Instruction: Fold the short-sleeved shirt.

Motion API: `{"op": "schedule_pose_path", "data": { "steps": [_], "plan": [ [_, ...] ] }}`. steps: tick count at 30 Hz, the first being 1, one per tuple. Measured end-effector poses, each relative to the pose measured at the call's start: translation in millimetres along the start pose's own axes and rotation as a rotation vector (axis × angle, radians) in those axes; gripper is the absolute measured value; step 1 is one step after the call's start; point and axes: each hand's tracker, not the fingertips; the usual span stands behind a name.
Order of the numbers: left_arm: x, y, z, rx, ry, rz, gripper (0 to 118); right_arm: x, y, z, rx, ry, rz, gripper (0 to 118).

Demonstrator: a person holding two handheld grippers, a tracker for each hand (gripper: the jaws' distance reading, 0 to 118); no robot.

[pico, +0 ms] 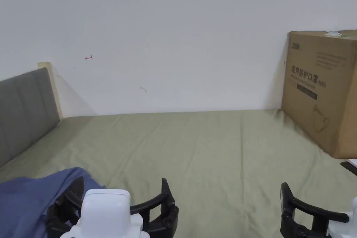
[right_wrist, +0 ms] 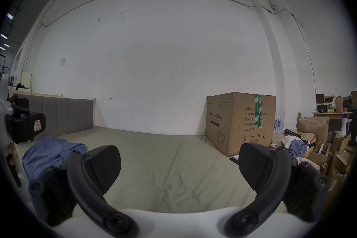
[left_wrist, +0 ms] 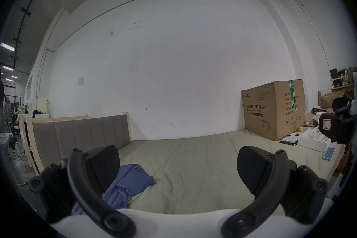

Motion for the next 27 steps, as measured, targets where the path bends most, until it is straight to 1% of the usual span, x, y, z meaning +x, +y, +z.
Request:
{"op": "schedule_pose_path", "data": {
  "steps": [18, 23, 26, 27],
  "plan": [
    [-3.2, 0.4, -4.4, -0.014, 0.0, 0.01, 118, -2.1, -0.1, -2.8, -0.015, 0.003, -0.002, 118],
    [-2.6, -2.1, -5.0, -0.021, -0.004, 0.004, 118, -1.6, -0.7, -2.9, -0.018, 0.004, -0.016, 118],
    [-1.2, -1.7, -5.3, -0.027, -0.009, -0.008, 118, -1.7, -2.1, -4.4, -0.022, 0.002, -0.016, 118],
    [2.5, 0.4, -5.6, -0.03, 0.011, -0.056, 118, -1.3, -3.0, -4.9, -0.021, -0.002, -0.021, 118]
  ]
}}
